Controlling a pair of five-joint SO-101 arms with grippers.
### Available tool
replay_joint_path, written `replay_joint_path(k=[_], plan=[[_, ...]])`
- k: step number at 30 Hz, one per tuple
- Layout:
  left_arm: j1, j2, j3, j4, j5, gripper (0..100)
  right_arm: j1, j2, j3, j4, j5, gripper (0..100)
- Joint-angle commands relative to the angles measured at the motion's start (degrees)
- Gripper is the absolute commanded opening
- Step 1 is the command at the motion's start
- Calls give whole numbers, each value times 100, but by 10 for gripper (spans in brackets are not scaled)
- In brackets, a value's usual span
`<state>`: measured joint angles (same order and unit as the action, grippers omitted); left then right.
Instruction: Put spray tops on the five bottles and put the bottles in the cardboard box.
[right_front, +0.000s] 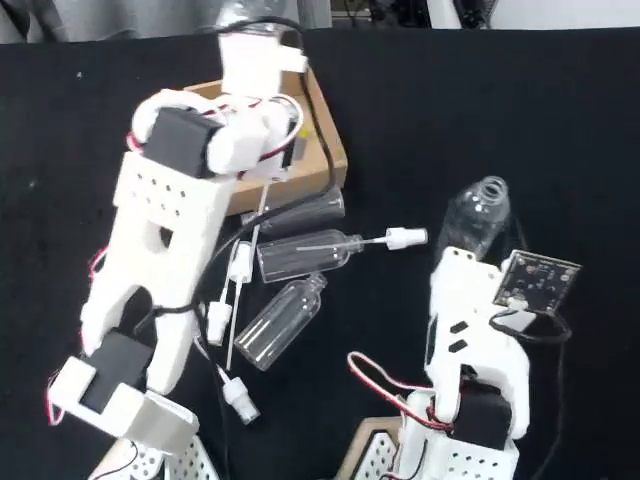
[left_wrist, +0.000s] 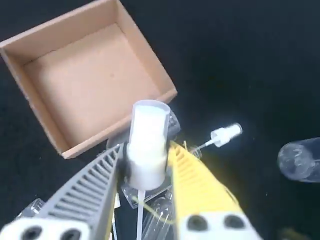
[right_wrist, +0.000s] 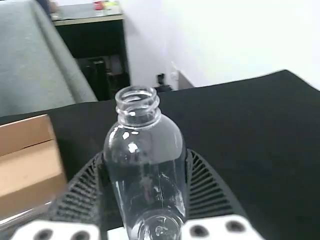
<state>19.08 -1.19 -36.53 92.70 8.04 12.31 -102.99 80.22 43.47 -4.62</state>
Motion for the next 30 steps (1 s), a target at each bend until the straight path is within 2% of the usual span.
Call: replay_joint_path(k=[1, 6, 12, 18, 30], plan=[[-171, -615, -136, 97, 237, 29, -378, -312, -224, -176, -35, 11], [-207, -1011, 154, 0, 404, 29, -774, -312, -163, -185, -35, 11], [-611, -1626, 1262, -756, 800, 29, -1187, -312, 57, -308, -26, 11], [-936, -2514, 2791, -1996, 1468, 29, -1574, -312, 497, -791, -26, 11], [-1121, -4167, 5560, -4527, 2057, 28, -2198, -312, 787, -932, 18, 11]])
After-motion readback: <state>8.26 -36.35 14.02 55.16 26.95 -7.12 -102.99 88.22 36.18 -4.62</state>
